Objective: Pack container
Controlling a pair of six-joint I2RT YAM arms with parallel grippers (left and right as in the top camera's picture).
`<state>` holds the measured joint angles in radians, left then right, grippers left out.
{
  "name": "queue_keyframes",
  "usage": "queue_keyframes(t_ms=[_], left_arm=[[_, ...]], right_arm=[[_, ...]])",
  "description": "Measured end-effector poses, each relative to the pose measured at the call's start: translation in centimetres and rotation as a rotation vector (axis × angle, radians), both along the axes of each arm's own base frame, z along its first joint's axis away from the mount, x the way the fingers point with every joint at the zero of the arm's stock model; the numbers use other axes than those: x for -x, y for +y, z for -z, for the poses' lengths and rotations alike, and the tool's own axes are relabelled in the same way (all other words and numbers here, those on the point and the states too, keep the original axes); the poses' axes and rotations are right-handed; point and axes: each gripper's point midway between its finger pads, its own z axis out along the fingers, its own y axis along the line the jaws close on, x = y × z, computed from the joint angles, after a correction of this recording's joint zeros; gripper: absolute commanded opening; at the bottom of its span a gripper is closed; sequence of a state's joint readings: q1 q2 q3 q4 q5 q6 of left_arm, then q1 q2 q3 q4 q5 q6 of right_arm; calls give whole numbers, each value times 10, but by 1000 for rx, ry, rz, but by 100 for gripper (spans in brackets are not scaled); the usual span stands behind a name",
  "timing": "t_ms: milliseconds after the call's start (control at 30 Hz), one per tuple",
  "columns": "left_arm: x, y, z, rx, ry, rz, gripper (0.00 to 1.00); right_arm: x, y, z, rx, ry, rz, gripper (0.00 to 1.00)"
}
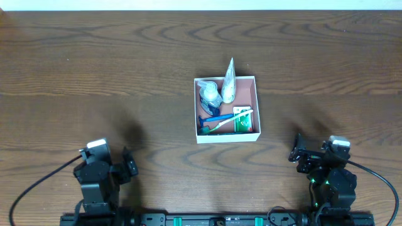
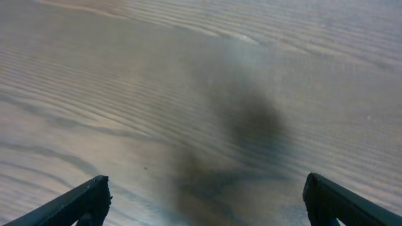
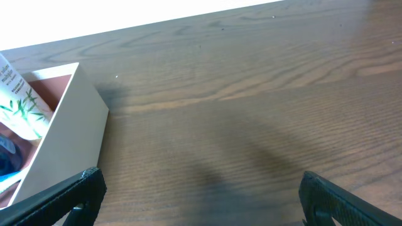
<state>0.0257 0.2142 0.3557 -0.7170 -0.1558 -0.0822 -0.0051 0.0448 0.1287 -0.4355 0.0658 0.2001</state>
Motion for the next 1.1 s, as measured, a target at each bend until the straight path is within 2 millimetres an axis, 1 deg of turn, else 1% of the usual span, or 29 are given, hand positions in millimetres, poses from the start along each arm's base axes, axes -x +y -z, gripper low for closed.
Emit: queue_keyframes(t_ms=[267, 567, 733, 1100], left_arm=[[1, -5, 33, 19, 11, 23, 98], [0, -7, 46, 24, -13, 31, 98], [-3, -7, 39, 25, -57, 36, 98], [-3, -7, 38, 25, -59, 36, 98]], right_arm=[[0, 0, 0, 0, 0, 0, 99], [0, 0, 0, 0, 0, 0, 99], [0, 0, 0, 0, 0, 0, 99], [0, 0, 0, 0, 0, 0, 99]])
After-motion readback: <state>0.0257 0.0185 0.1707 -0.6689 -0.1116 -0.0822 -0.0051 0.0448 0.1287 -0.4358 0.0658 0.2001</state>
